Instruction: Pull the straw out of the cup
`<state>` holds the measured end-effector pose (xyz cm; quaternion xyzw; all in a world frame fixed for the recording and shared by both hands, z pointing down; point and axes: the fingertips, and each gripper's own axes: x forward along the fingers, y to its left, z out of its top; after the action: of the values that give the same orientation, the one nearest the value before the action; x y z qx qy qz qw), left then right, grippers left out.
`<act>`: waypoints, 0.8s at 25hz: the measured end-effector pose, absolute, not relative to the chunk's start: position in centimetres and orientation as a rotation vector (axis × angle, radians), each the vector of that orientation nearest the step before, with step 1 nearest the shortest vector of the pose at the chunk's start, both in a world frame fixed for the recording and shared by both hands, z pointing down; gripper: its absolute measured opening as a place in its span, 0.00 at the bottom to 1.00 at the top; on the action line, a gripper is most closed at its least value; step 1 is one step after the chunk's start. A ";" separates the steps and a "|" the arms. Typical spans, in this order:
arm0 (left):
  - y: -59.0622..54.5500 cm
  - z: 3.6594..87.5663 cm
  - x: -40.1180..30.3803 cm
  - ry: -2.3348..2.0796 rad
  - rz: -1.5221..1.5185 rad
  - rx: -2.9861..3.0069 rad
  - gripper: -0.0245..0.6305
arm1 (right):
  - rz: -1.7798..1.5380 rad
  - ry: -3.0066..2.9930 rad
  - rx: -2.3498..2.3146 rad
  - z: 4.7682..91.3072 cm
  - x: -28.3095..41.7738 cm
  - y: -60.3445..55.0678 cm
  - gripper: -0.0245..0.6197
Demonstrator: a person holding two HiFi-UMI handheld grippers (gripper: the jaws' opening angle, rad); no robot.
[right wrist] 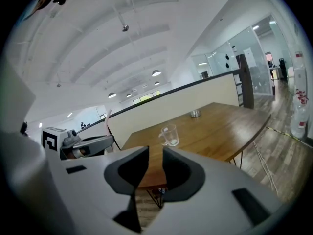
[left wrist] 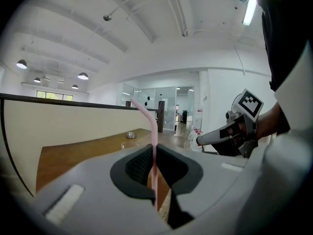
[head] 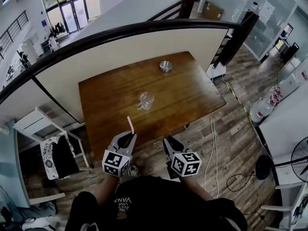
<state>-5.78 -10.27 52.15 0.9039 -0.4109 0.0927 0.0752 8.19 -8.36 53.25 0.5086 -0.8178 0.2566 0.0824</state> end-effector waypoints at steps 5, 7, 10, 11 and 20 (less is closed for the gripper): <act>-8.4 52.6 -5.0 -1.299 0.270 2.663 0.09 | 0.743 -2.472 1.457 53.3 9.2 -7.2 0.13; -7.5 52.8 -4.5 -1.320 0.261 2.642 0.09 | 0.733 -2.484 1.428 53.4 9.6 -6.7 0.11; -6.2 53.4 -3.9 -1.336 0.253 2.608 0.09 | 0.717 -2.499 1.389 53.4 10.1 -5.8 0.09; -5.8 53.4 -3.7 -1.342 0.248 2.602 0.09 | 0.712 -2.504 1.380 53.4 10.2 -5.6 0.08; -2.9 53.7 -2.5 -1.397 0.241 2.548 0.09 | 0.655 -2.514 1.298 53.4 11.0 -3.7 0.06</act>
<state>-2.54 -2.93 53.73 0.8683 -0.4761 0.0821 0.1125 11.03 -3.68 53.45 0.4438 -0.8596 0.2238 0.1183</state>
